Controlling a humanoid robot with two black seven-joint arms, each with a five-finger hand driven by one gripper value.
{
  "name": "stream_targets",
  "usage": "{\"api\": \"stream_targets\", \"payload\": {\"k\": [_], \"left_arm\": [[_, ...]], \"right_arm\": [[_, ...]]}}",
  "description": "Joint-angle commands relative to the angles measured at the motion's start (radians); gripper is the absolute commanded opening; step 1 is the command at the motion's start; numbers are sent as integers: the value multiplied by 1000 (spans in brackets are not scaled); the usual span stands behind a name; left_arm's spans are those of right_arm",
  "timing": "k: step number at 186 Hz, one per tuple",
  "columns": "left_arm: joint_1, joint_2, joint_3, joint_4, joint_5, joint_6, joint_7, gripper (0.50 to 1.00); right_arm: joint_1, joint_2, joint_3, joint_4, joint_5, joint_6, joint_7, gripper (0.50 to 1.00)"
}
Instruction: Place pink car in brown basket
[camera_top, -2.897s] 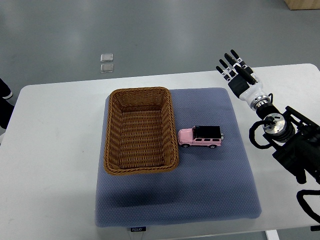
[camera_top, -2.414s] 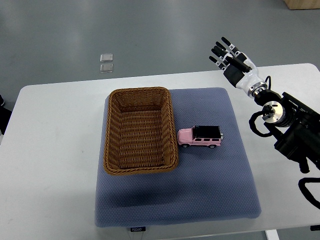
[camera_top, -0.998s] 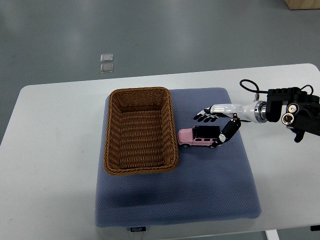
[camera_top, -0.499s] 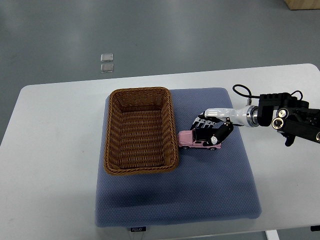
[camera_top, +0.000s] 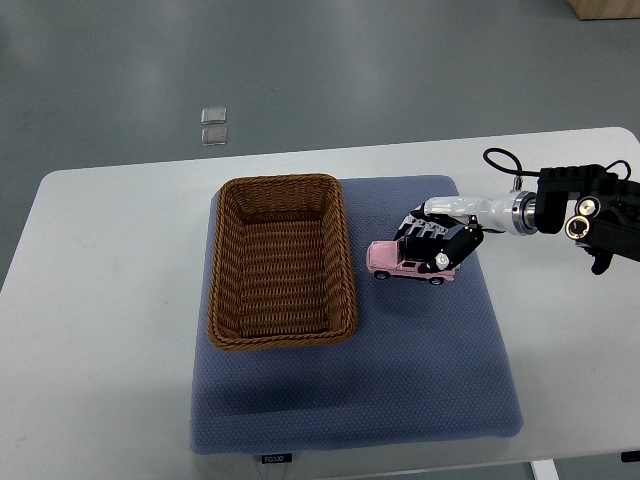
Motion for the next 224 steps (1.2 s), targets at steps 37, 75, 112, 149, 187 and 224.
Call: {"api": "stream_targets", "payload": {"k": [37,75,112,149,187,224], "left_arm": [[0,0,0,1,0,0,0,1000],[0,0,0,-2,0,0,0,1000],[0,0,2,-5,0,-1,0,1000],[-8,0,3,-6,2,-1,0,1000],[-9,0,3,-8,2,-1,0,1000],[-9,0,3,-16,0,-1,0,1000]], "right_arm": [[83,-33,2,13,8,31,0,500],[207,-16,-2,11,21,59,-2,500],[308,123,-67,-53,47,77,-8,500],[334,323,-117,-174,75,76,-8,500],[317,485,-148,-299,75,65,-8,500],[265,565,-148,-374,66,59,-8,500]]}}
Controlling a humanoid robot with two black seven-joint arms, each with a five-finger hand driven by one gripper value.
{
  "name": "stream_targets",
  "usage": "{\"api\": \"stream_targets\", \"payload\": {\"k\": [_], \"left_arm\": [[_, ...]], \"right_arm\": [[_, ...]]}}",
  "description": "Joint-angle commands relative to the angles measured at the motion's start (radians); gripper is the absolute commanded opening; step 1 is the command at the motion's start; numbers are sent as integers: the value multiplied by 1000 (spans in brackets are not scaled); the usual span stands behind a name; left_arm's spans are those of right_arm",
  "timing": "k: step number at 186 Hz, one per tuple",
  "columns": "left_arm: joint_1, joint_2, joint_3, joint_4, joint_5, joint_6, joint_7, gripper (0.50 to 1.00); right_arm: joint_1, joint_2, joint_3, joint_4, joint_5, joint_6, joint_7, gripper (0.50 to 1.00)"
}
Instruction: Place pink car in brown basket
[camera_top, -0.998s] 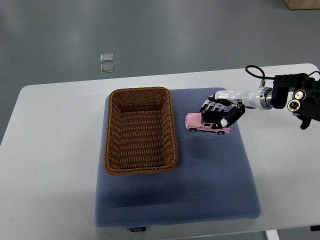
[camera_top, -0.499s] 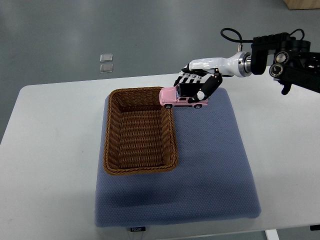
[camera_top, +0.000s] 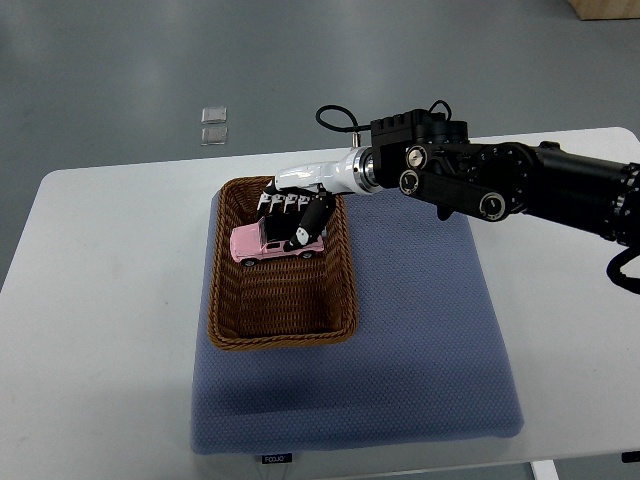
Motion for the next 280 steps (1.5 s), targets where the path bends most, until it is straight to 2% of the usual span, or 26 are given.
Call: {"api": "stream_targets", "payload": {"k": [1,29,30,31,32,33,34,35,36,37,38,39,40,90,129,154,168,193,217,239,280], "left_arm": [[0,0,0,-1,-2,0,0,1000],[0,0,0,-1,-2,0,0,1000],[0,0,0,-1,-2,0,0,1000],[0,0,0,-1,-2,0,0,1000],[0,0,0,-1,-2,0,0,1000],[0,0,0,-1,-2,0,0,1000],[1,0,0,-1,-2,0,0,1000],[1,0,0,-1,-2,0,0,1000],[1,0,0,-1,-2,0,0,1000],[1,0,0,-1,-2,0,0,1000],[0,0,0,-1,-2,0,0,1000],[0,0,0,-1,-2,0,0,1000],[0,0,0,-1,-2,0,0,1000],[0,0,-2,2,-2,0,0,1000],[0,0,-2,2,-2,0,0,1000],[1,0,0,2,-2,0,0,1000],[1,0,0,2,-2,0,0,1000],[1,0,3,2,-2,0,0,1000],[1,0,5,3,-2,0,0,1000],[1,0,6,6,-2,2,0,1000],[1,0,5,6,-2,2,0,1000]], "right_arm": [[-27,33,1,-38,-6,-3,0,500],[-60,53,1,-56,-13,-36,0,500],[-58,54,1,-55,-13,-36,0,523],[-58,54,1,-55,-13,-36,0,523],[-60,54,1,-56,-11,-36,0,618],[-60,54,1,-56,-11,-36,0,619],[-60,54,2,-55,-11,-38,0,724],[-60,54,2,-55,-11,-38,0,725],[-60,54,2,-55,-10,-38,0,804],[-60,54,2,-55,-10,-38,0,805],[-60,54,2,-55,-8,-38,2,874],[-60,54,2,-55,-8,-38,2,874],[-60,53,2,-55,-6,-36,2,911],[-46,28,19,-53,4,-26,2,915],[-26,-101,208,-50,87,-23,8,915],[-173,-208,450,-44,274,-24,32,915],[-284,-226,615,-44,389,-23,55,915],[-460,-205,876,-44,564,-21,97,915],[-580,-159,1022,-49,679,-23,130,915],[-647,-88,1074,-65,753,-24,164,915],[-701,-76,1077,-91,814,-23,227,915]]}}
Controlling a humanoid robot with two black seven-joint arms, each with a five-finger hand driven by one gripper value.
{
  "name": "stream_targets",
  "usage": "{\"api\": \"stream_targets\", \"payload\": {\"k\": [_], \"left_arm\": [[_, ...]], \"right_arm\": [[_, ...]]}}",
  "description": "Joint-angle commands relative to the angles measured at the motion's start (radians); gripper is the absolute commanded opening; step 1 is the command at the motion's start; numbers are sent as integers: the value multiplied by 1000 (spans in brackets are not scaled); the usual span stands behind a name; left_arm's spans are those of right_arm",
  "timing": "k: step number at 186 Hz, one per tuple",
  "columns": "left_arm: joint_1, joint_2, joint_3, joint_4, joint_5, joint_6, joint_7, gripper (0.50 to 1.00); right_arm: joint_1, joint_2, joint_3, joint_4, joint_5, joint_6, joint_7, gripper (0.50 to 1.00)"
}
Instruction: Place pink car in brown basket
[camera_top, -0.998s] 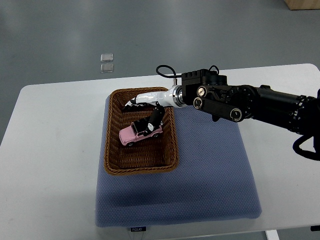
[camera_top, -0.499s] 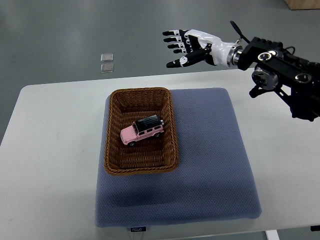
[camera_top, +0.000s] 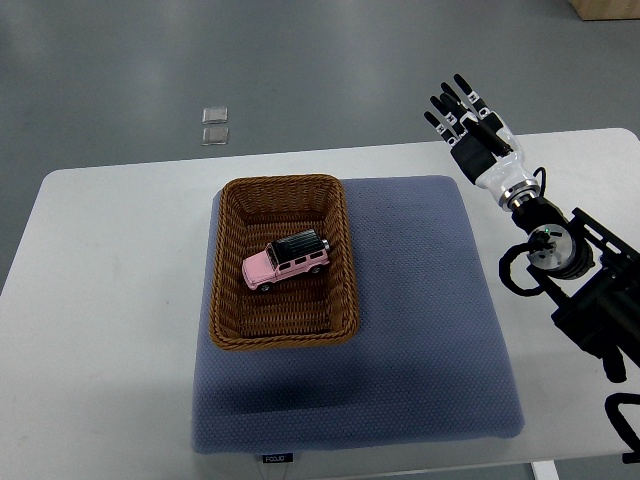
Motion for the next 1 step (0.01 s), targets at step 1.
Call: {"api": "stream_targets", "payload": {"k": [1], "left_arm": [[0,0,0,-1,0,0,0,1000]], "right_arm": [[-16,6,-1,-13,17,0,26,915]]}}
